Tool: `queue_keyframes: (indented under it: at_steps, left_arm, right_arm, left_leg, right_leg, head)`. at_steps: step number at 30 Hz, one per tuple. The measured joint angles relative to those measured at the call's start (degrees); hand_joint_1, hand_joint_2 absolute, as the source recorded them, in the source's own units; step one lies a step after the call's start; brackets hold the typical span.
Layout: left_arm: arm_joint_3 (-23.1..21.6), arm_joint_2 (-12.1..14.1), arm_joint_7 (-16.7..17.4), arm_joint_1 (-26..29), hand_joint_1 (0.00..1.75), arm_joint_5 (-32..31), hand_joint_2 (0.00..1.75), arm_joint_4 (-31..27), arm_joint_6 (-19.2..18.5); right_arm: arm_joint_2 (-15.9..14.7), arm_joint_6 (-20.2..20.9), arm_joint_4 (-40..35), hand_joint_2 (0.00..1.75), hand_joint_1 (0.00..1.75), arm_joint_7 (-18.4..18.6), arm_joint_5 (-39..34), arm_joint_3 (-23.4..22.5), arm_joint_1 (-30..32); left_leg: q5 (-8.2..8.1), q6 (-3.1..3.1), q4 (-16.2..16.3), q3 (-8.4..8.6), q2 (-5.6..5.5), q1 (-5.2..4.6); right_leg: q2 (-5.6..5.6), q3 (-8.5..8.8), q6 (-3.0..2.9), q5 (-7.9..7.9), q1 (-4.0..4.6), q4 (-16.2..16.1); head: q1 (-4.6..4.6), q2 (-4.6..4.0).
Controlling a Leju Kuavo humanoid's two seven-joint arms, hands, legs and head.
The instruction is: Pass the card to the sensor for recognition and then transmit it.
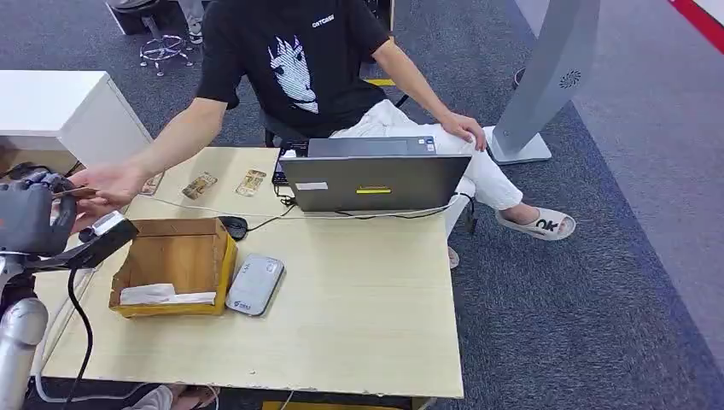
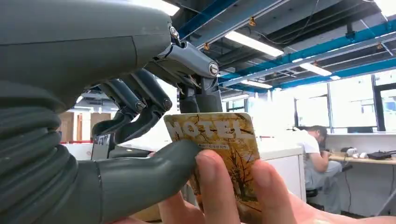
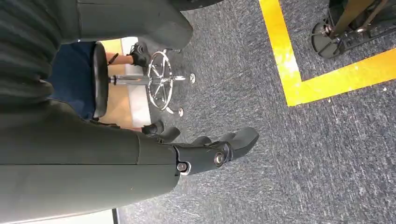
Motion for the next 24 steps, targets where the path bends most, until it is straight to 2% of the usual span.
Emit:
queue_keyframes:
  at_steps: [17, 18, 20, 23, 24]
  left_arm:
    - [0.0, 0.0, 0.0, 0.0, 1.75, 0.0, 1.75, 0.0, 0.0]
    - [0.0, 0.0, 0.0, 0.0, 0.00, 0.0, 1.75, 0.0, 0.0]
    - [0.0, 0.0, 0.1, 0.0, 0.00, -0.1, 1.75, 0.0, 0.2]
    - [0.2, 0.0, 2.4, -1.0, 0.00, -2.4, 1.75, 0.2, 4.7]
    - [0.2, 0.1, 2.4, -2.1, 0.00, -2.4, 1.75, 0.4, 5.0]
  right_arm:
    - [0.0, 0.0, 0.0, 1.75, 0.00, 0.0, 0.0, 0.0, 0.0]
    - [0.0, 0.0, 0.0, 1.75, 0.00, 0.0, 0.0, 0.0, 0.0]
    - [0.0, 0.0, 0.0, 1.75, 0.00, 0.0, 0.0, 0.0, 0.0]
    - [0.0, -0.1, 0.0, 1.75, 0.00, 0.4, 0.7, 0.4, 0.0]
    - [-0.1, -0.1, 0.0, 1.75, 0.00, 0.5, 0.7, 0.5, 0.0]
  left_leg:
    - [0.00, 0.00, 0.0, 0.00, 0.00, 0.00]
    - [0.00, 0.00, 0.0, 0.00, 0.00, 0.00]
    - [0.00, 0.00, 0.0, 0.00, 0.00, 0.00]
    - [0.00, 0.00, 0.0, -0.01, -0.02, 0.01]
    - [0.01, 0.00, 0.0, -0.02, -0.04, 0.00]
  right_leg:
    - [0.00, 0.00, 0.00, 0.00, 0.00, 0.0]
    - [0.00, 0.00, 0.00, 0.00, 0.00, 0.0]
    - [0.00, -0.01, 0.00, 0.00, 0.00, 0.0]
    - [-0.02, -0.02, 0.00, 0.00, 0.00, 0.0]
    - [-0.05, -0.02, 0.00, 0.00, 0.00, 0.0]
  head:
    - [0.02, 0.00]
    - [0.02, 0.00]
    - [0.02, 0.00]
    - [0.02, 0.00]
    - [0.02, 0.00]
